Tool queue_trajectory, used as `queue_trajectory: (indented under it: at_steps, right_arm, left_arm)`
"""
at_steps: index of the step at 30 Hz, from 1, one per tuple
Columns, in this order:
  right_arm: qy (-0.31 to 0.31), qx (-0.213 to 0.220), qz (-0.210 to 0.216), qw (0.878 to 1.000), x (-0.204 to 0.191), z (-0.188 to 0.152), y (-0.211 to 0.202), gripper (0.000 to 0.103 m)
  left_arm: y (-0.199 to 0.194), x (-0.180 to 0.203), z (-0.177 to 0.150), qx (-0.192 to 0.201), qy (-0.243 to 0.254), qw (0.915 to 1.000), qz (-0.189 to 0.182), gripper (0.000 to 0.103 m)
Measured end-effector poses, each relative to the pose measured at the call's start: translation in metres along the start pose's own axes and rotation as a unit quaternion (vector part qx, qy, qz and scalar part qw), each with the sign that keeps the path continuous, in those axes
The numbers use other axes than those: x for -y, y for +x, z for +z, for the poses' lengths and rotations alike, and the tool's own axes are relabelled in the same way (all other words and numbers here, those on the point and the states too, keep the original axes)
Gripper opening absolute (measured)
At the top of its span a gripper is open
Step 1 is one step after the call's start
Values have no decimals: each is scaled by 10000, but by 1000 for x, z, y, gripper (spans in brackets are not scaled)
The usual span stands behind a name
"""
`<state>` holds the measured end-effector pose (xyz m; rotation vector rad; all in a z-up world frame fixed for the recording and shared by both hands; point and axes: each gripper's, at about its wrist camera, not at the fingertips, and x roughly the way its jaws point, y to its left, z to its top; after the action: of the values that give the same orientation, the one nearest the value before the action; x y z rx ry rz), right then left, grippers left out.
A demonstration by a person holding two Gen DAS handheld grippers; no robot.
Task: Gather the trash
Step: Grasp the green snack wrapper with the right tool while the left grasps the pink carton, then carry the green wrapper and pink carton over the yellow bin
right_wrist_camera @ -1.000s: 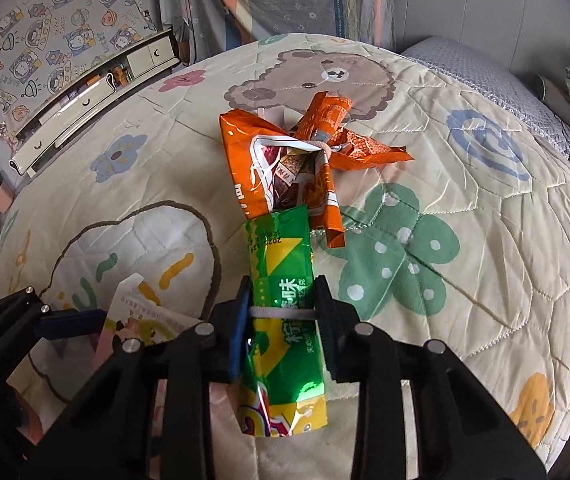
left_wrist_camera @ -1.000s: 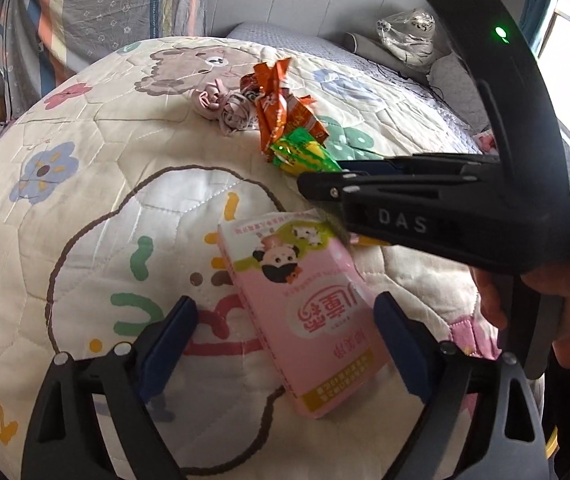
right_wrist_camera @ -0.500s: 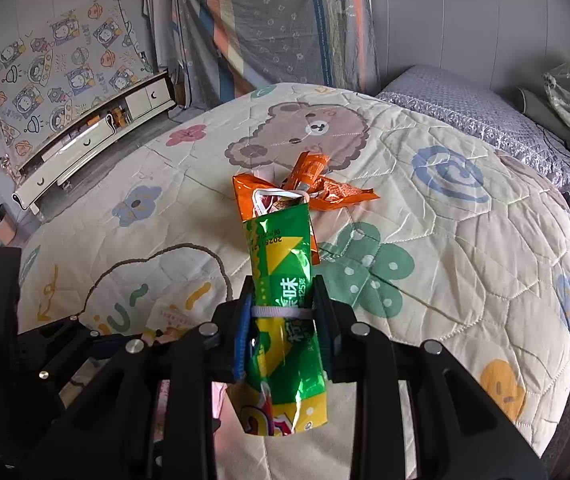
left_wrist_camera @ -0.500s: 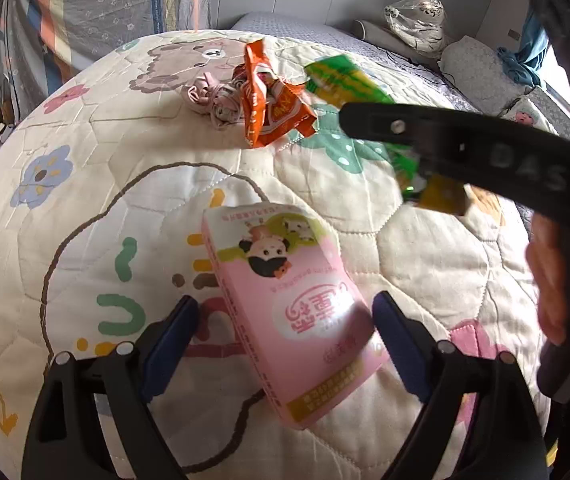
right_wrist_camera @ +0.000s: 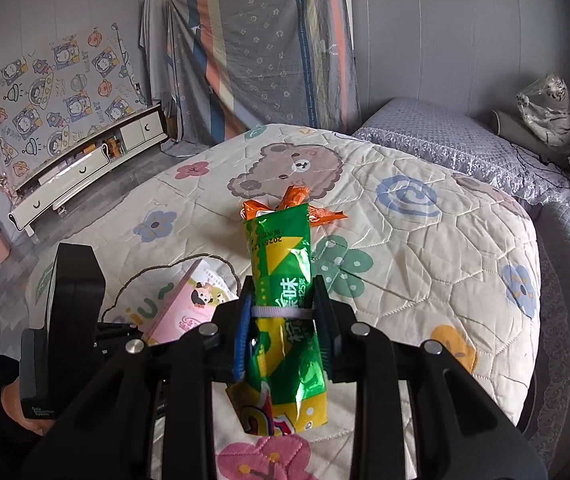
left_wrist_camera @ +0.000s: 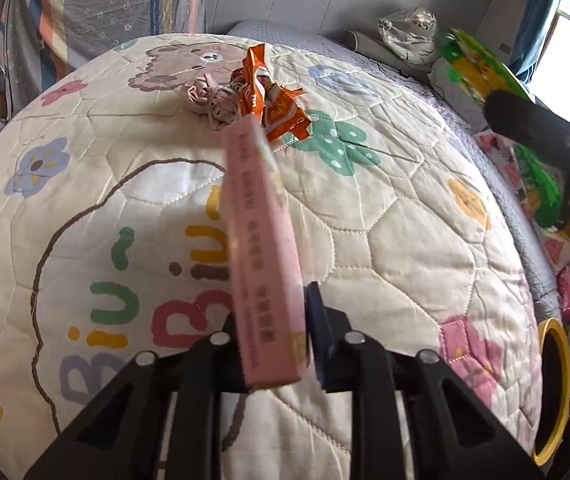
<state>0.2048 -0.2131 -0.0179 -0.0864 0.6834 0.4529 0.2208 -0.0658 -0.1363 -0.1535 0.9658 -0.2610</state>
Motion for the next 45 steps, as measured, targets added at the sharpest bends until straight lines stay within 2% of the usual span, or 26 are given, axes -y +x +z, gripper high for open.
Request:
queue_trajectory:
  at_steps: [5, 10, 15, 19, 24, 32, 40, 45]
  right_arm:
    - [-2, 222, -135, 9997, -2, -6, -27, 26]
    - [73, 425, -311, 9986, 3, -13, -55, 26]
    - [221, 649, -648, 9955, 13, -25, -89, 26]
    - [452, 817, -1013, 9905, 27, -41, -122, 26]
    - [864, 939, -1681, 9775, 49, -75, -164, 26]
    - [1528, 834, -2676, 9477, 74, -145, -210, 26]
    - [2127, 716, -3171, 9215, 88, -212, -237, 26]
    - [2470, 649, -3305, 9086, 101, -241, -245, 27]
  left_arm:
    - [-19, -3, -5, 136, -6, 9998, -158, 16]
    - [-50, 2, -1, 510, 170, 9983, -218, 16]
    - [-80, 30, 10, 873, 611, 9937, -349, 16]
    - [-90, 61, 17, 987, 959, 9889, -556, 16]
    - [-92, 116, 13, 1036, 1508, 9789, -906, 16]
    - [-74, 196, -8, 787, 2265, 9592, -1496, 16]
    - [-58, 251, -36, 541, 2787, 9420, -1788, 16]
    - [-50, 280, -52, 416, 3075, 9319, -1878, 16]
